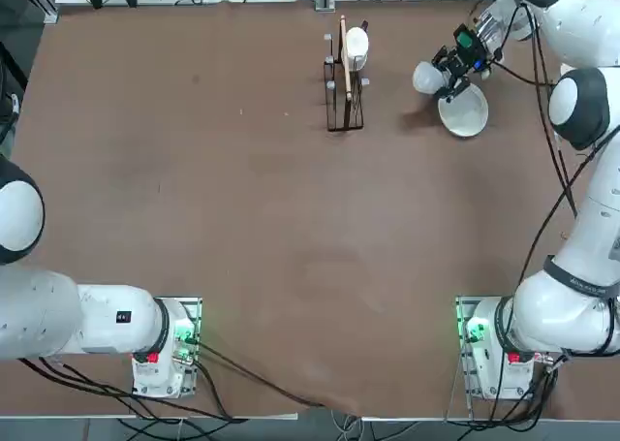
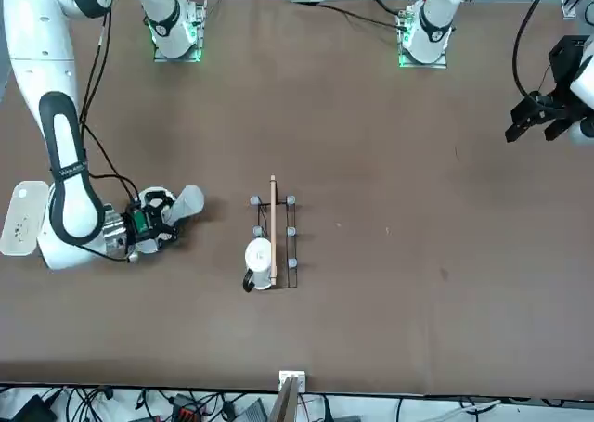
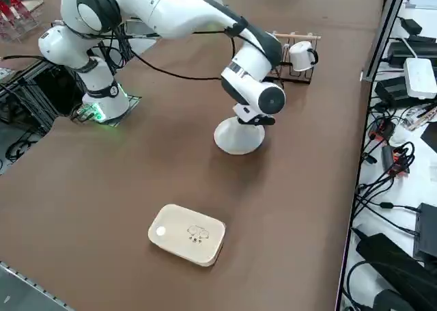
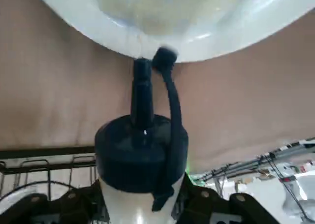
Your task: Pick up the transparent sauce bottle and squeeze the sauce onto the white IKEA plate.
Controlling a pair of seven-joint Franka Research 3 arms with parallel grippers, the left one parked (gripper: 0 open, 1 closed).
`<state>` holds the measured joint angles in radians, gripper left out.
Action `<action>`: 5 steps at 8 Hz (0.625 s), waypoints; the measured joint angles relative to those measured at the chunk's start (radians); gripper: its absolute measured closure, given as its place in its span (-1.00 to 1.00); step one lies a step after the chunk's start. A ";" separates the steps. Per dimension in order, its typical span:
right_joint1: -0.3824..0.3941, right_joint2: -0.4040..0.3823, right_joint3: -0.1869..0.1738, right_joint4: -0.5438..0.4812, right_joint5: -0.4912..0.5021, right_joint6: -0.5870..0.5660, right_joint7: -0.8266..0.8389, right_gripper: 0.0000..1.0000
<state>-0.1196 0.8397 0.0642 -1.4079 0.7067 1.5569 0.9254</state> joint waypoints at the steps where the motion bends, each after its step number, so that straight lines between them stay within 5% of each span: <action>1: -0.006 0.000 0.000 -0.011 0.000 -0.022 0.000 0.10; 5: -0.048 -0.026 -0.010 -0.044 0.000 -0.090 0.000 0.10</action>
<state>-0.1674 0.8134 0.0539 -1.4522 0.7064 1.4669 0.9254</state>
